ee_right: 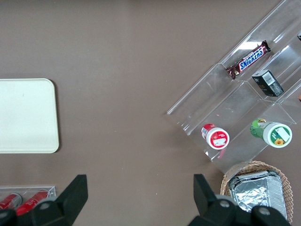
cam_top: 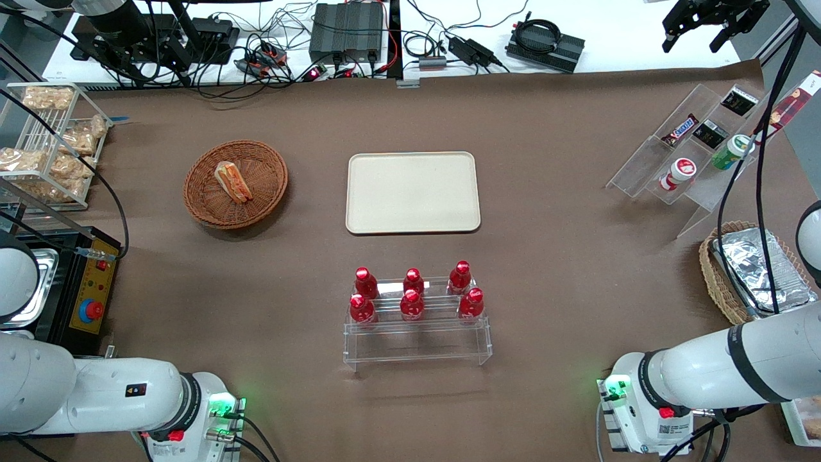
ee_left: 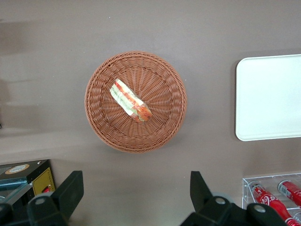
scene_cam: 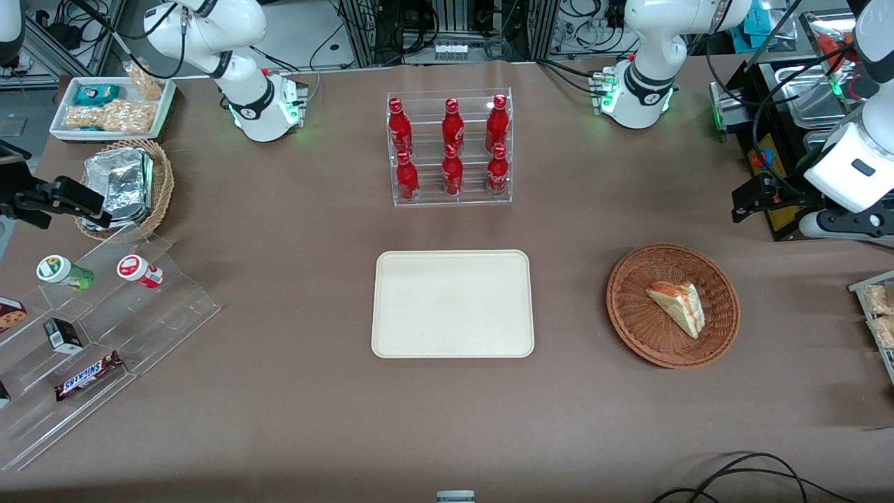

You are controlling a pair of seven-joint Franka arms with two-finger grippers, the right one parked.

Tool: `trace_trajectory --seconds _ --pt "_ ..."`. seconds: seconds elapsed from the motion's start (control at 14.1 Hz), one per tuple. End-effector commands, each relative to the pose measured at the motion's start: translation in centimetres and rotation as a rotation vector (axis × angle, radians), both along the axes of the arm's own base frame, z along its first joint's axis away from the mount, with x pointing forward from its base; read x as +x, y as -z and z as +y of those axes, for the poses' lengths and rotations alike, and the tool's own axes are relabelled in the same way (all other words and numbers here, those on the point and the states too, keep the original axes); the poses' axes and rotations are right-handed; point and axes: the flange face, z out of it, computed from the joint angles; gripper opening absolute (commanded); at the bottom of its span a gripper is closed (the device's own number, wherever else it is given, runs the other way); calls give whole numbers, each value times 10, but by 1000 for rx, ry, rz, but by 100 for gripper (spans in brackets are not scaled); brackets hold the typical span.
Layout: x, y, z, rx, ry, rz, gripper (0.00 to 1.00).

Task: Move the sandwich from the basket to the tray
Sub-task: 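Move the left gripper over the wicker basket above the sandwich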

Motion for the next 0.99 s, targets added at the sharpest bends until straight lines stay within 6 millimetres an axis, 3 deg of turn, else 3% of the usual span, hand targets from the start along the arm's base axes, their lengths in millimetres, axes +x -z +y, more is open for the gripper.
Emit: trace_trajectory --seconds 0.0,0.57,0.78,0.92 --pt "1 0 2 -11 10 -2 100" --pt "-2 15 7 9 7 59 100" --pt "-1 42 9 42 5 106 100" --pt "5 76 11 41 -2 146 100"
